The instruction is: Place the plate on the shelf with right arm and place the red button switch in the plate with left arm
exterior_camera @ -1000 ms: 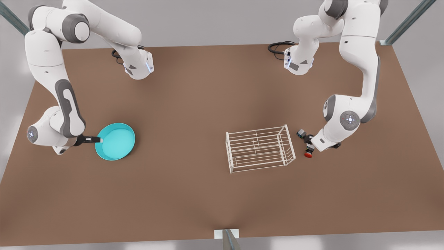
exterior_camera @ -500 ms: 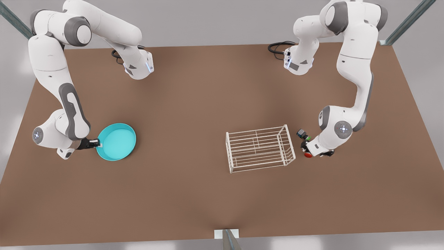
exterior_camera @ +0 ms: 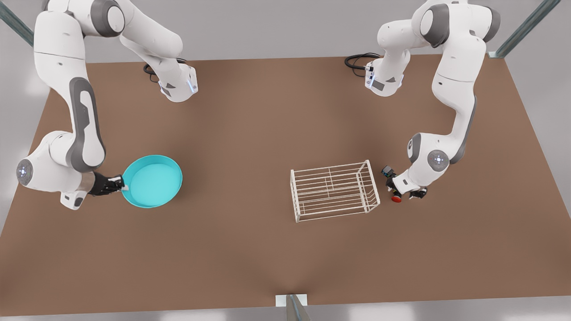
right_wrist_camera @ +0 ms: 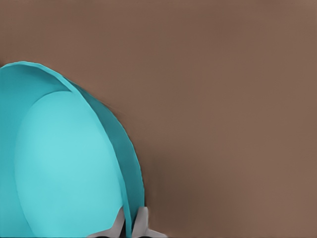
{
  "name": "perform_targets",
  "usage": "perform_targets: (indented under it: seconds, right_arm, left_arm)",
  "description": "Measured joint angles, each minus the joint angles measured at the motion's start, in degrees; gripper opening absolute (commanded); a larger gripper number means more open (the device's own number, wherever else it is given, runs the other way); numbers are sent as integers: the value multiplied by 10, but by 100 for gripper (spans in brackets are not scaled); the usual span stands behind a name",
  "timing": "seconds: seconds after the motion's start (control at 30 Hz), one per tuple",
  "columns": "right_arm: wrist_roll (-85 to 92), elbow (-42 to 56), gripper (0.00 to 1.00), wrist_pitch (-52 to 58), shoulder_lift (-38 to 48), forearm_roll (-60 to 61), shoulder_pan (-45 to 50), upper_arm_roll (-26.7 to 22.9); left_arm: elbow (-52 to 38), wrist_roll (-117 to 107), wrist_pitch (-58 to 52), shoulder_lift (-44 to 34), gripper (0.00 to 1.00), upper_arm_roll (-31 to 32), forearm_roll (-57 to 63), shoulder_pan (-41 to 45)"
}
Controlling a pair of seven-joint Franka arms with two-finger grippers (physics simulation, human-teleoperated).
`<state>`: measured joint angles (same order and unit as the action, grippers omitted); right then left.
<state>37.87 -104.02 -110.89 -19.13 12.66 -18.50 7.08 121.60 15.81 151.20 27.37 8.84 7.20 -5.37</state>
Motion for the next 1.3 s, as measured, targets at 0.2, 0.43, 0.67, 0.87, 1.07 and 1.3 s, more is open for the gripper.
perform_targets:
  seconds: [0.2, 0.43, 0.67, 0.87, 1.07, 1.3]
  right_arm:
    - [-92, 101, 19, 108, 2, -9, 0, 127]
    - [-270, 191, 20, 151, -40, -15, 105, 196]
    - [-459, 285, 20, 127, -104, -14, 190, 196]
    - [-610, 336, 20, 80, -147, -16, 272, 193]
    - [-751, 338, 20, -37, -172, -17, 339, 193]
    - [-880, 379, 20, -152, -215, -25, 430, 159]
  left_arm:
    - [14, 11, 8, 6, 100, -7, 3, -7]
    - [19, 20, 11, 14, 100, -8, 4, -8]
    - [22, 25, 12, 15, 77, -8, 6, -7]
    - [28, 28, 12, 12, 61, -9, 12, -8]
    - [28, 24, 14, 12, 40, -10, 19, -7]
    - [19, 18, 12, -21, 40, -11, 22, -8]
